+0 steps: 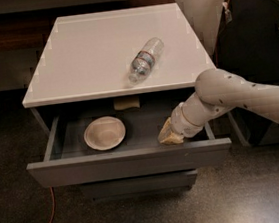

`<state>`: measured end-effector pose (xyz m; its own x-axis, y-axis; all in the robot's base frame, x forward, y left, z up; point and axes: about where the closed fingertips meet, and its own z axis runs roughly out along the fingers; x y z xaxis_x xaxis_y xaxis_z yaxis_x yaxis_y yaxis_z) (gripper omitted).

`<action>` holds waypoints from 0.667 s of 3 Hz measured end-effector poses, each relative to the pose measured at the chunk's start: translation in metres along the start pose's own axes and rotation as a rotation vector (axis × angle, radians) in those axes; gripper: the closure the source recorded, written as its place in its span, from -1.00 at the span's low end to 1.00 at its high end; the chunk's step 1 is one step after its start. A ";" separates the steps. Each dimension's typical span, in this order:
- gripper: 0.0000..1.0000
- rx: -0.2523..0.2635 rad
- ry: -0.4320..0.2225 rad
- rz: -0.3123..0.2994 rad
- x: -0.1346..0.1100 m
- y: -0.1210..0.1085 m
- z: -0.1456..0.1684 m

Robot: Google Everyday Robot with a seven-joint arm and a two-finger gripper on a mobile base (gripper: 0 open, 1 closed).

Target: Place water bottle into top drawer

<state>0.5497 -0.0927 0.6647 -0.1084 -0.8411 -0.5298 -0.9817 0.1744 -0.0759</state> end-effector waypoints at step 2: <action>1.00 -0.061 0.002 -0.005 -0.005 0.039 0.008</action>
Offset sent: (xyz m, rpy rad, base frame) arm -0.0530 0.0189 -0.0123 0.0127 0.0760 0.0443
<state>0.5130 -0.0780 0.6577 -0.1037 -0.8427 -0.5283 -0.9900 0.1386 -0.0267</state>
